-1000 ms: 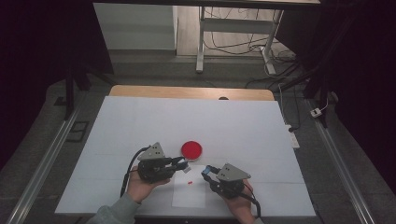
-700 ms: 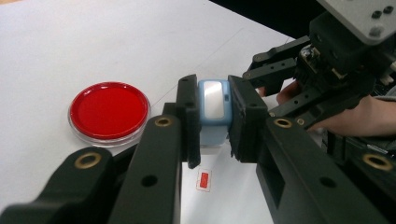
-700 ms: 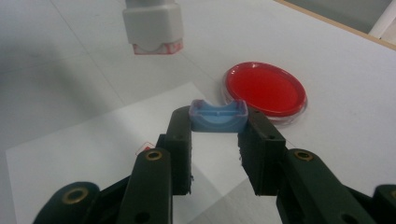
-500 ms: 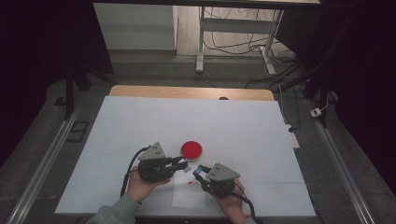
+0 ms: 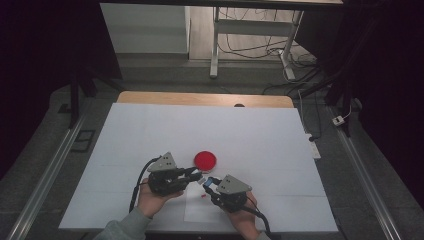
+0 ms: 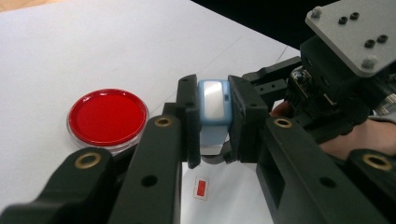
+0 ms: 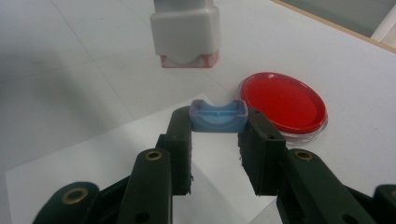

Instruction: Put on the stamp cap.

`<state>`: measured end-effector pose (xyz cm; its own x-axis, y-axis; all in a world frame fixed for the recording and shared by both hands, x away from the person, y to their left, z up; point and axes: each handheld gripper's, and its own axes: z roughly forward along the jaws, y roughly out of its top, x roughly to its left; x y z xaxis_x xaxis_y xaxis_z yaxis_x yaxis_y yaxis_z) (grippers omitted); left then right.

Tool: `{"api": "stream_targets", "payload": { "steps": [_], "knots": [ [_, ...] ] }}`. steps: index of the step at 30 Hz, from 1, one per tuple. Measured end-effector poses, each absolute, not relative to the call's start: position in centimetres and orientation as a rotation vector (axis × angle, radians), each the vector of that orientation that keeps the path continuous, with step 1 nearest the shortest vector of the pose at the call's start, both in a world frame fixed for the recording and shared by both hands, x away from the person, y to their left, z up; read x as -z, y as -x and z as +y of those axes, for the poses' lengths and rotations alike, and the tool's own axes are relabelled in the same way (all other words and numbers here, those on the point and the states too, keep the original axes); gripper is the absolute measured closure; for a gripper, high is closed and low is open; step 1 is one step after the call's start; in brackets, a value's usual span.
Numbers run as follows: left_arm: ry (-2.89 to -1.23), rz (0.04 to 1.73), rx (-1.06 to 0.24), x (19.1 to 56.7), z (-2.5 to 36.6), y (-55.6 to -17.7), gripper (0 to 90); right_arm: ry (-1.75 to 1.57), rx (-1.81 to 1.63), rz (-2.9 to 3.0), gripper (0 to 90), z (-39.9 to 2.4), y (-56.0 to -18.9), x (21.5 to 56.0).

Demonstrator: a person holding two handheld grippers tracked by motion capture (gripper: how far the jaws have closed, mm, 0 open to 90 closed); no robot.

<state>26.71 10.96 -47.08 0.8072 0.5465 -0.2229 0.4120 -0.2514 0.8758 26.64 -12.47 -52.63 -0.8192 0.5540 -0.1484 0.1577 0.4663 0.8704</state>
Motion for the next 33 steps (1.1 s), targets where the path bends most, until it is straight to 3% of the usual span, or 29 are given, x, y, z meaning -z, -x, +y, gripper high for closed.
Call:
{"api": "stream_targets", "payload": {
  "steps": [33],
  "knots": [
    [-1.864,0.759,-0.190,47.6,9.8,-26.8,75.7,-0.614,-1.317,2.217,64.9,-11.5,-26.3,52.6]
  ]
}}
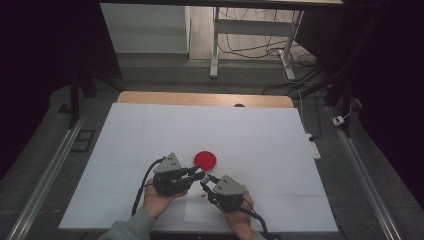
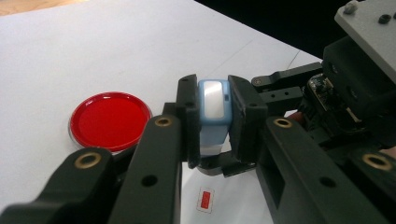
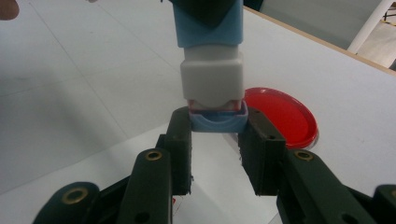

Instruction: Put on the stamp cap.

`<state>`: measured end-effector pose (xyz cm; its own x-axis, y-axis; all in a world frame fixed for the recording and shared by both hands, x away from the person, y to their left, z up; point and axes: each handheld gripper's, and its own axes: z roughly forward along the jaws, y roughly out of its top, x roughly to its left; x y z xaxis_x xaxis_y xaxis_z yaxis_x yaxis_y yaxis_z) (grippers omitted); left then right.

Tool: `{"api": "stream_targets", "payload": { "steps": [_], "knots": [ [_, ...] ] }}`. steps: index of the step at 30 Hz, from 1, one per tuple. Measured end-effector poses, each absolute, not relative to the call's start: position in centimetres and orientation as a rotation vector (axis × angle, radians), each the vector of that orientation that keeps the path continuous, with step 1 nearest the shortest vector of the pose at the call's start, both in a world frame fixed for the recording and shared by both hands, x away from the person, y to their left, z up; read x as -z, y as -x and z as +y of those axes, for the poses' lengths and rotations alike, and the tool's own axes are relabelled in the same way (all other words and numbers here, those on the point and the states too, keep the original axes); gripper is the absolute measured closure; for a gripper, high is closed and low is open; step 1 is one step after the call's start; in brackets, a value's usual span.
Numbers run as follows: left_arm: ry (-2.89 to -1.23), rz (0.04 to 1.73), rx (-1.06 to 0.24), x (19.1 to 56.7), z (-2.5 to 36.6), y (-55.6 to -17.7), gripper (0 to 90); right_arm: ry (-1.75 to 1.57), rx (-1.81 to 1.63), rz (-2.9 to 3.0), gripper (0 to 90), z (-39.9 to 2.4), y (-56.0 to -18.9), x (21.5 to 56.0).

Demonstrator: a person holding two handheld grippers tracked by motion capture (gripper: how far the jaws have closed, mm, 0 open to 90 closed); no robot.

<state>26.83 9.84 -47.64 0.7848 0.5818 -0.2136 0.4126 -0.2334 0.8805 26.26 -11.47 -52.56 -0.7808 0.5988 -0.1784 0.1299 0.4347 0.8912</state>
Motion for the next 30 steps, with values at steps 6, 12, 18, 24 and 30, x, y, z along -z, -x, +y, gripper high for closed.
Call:
{"api": "stream_targets", "payload": {
  "steps": [6,12,18,24,30],
  "knots": [
    [-1.864,0.764,-0.193,47.75,9.77,-26.84,75.7,-0.606,-1.311,2.215,64.9,-11.43,-26.23,52.58],
    [-1.860,0.766,-0.194,47.83,9.71,-26.84,75.7,-0.611,-1.307,2.210,64.9,-11.44,-26.21,52.62],
    [-1.852,0.769,-0.186,47.93,9.65,-26.82,75.7,-0.610,-1.302,2.203,65.0,-11.42,-26.19,52.67],
    [-1.847,0.776,-0.186,48.04,9.61,-26.83,75.7,-0.609,-1.290,2.193,65.0,-11.42,-26.14,52.68],
    [-1.847,0.783,-0.201,48.12,9.53,-26.73,75.7,-0.612,-1.280,2.183,65.0,-11.42,-26.05,52.74]
  ]
}}
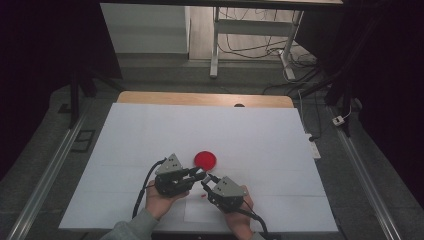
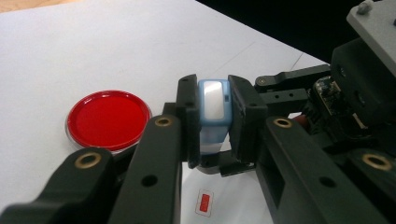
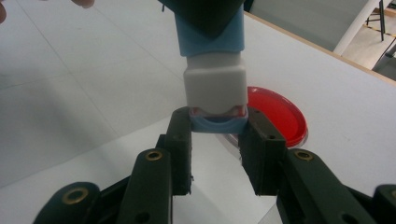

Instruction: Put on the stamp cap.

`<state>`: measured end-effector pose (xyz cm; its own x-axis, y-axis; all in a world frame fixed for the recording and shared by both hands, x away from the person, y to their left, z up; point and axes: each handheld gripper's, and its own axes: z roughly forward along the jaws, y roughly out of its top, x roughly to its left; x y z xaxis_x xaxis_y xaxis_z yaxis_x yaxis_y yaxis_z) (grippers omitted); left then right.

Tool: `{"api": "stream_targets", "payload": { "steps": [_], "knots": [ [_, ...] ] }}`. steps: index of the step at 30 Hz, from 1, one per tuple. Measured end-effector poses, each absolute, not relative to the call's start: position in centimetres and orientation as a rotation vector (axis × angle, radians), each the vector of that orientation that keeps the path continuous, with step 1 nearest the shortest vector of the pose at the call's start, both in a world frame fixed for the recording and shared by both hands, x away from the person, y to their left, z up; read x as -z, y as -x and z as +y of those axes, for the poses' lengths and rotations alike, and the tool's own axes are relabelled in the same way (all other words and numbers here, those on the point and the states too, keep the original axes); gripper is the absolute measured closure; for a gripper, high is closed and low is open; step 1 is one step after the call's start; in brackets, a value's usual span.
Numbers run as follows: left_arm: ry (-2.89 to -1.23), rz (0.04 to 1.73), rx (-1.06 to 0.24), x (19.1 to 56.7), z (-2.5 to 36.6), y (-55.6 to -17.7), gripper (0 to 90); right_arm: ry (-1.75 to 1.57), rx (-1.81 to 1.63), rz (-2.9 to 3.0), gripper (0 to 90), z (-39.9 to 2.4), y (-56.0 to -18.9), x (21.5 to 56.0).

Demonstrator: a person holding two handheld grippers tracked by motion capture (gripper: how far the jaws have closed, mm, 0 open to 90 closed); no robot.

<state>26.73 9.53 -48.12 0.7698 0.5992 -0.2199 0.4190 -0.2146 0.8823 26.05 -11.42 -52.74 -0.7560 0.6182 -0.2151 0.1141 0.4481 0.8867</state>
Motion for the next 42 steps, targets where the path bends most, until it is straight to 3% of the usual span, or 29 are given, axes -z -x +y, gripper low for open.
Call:
{"api": "stream_targets", "payload": {
  "steps": [42],
  "knots": [
    [-1.875,0.789,-0.160,48.74,9.16,-26.94,76.0,-0.541,-1.226,2.192,65.2,-11.28,-25.73,52.57]
  ]
}}
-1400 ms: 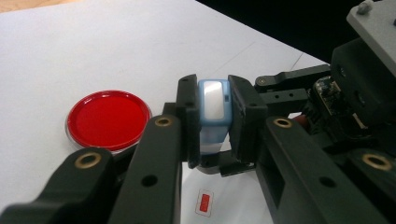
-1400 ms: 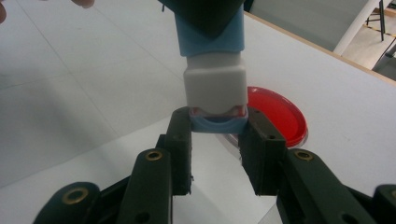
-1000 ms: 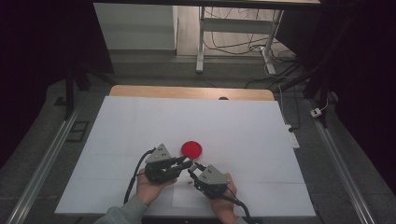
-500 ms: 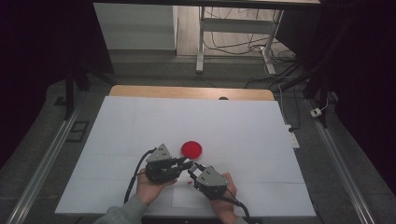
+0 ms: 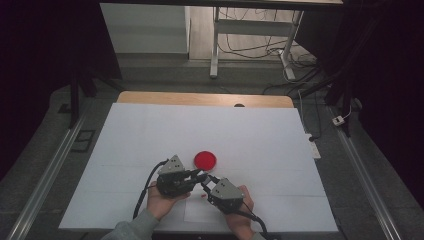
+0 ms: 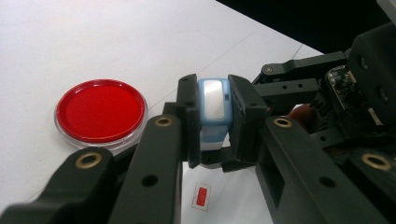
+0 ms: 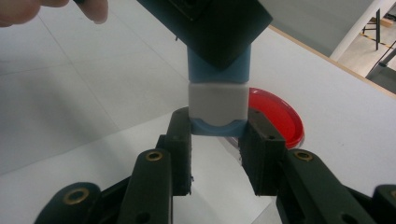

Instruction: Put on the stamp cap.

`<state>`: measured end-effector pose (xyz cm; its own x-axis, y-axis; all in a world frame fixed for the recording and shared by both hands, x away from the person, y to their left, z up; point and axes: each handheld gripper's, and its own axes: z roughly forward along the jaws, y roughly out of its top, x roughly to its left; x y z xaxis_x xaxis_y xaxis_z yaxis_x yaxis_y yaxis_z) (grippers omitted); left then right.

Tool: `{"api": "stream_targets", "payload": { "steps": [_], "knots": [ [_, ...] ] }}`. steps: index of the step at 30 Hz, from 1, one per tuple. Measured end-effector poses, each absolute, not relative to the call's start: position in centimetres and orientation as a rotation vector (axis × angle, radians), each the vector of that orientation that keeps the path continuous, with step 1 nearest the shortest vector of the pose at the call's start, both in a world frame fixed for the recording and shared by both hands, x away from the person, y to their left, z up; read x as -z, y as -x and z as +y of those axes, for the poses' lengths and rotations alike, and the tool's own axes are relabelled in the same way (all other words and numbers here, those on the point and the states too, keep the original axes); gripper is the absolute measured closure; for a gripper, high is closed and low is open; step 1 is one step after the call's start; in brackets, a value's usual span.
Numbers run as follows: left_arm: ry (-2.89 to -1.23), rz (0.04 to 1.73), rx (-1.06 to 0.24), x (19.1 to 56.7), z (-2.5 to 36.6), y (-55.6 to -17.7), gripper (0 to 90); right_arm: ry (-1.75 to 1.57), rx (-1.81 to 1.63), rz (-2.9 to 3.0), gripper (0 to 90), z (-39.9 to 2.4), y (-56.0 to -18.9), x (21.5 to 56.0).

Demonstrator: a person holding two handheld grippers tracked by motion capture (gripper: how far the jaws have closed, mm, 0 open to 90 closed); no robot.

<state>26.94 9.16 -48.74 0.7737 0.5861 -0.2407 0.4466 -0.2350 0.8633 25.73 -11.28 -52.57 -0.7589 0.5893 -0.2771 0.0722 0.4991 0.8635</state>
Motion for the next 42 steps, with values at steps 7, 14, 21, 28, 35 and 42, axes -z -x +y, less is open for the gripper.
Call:
{"api": "stream_targets", "payload": {
  "steps": [7,14,21,28,35,42],
  "knots": [
    [-1.867,0.793,-0.157,48.7,9.3,-27.0,75.9,-0.536,-1.228,2.195,65.1,-11.4,-25.8,52.6],
    [-1.861,0.793,-0.154,48.6,9.4,-27.0,75.8,-0.533,-1.220,2.208,64.7,-11.4,-26.0,52.6],
    [-1.862,0.792,-0.155,48.6,9.4,-27.0,75.8,-0.530,-1.229,2.214,64.0,-11.5,-26.1,52.7],
    [-1.856,0.791,-0.156,48.5,9.5,-27.0,75.8,-0.540,-1.232,2.221,58.6,-11.6,-26.3,52.7],
    [-1.855,0.788,-0.158,48.4,9.7,-27.0,75.8,-0.560,-1.254,2.244,52.3,-11.9,-26.5,52.7],
    [-1.859,0.788,-0.164,48.2,9.8,-27.0,75.8,-0.587,-1.269,2.277,49.1,-12.5,-26.6,52.8]
  ]
}}
